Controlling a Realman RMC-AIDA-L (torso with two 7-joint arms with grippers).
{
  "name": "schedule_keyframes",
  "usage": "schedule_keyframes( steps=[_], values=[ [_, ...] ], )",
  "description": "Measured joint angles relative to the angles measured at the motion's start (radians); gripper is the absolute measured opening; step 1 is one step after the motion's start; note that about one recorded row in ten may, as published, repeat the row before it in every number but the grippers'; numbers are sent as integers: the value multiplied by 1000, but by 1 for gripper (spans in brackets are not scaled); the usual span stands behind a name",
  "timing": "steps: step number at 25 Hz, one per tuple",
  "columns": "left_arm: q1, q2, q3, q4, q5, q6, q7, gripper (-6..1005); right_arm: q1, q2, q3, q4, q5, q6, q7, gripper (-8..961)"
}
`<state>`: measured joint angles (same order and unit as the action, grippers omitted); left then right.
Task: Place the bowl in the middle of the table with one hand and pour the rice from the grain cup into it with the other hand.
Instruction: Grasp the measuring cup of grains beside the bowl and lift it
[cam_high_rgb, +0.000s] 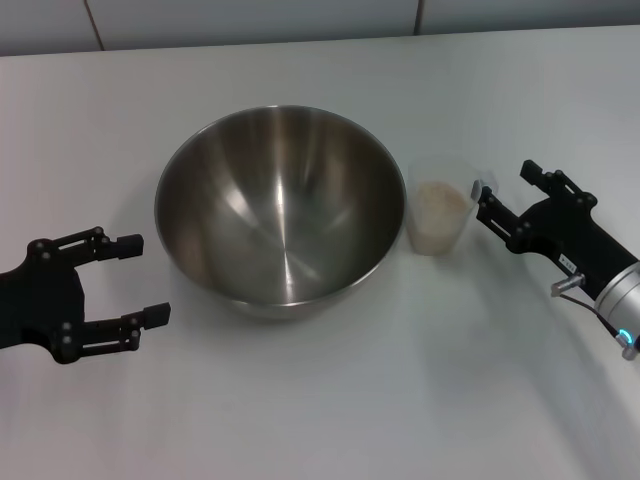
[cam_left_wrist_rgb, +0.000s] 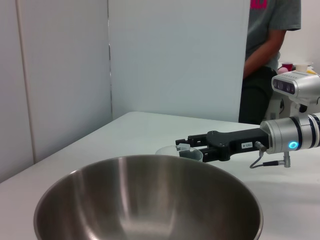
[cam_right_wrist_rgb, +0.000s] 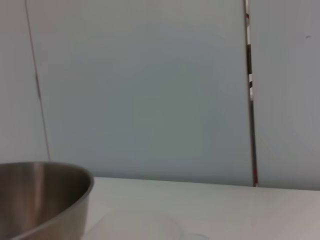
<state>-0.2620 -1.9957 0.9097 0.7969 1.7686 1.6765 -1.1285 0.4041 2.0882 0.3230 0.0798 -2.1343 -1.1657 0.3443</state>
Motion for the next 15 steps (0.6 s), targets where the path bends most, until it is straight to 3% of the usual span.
schedule_keyframes(
  steps=[4,10,15],
  values=[
    [1,0,0,0,0,0,0,813,-5,0,2,0,-1,0,-8,676],
    [6,0,0,0,0,0,1,813,-8,0,-2,1,0,-2,-10,467],
    [7,0,-1,-1,0,0,11,813,-8,0,-4,1,0,-1,-10,374]
  ],
)
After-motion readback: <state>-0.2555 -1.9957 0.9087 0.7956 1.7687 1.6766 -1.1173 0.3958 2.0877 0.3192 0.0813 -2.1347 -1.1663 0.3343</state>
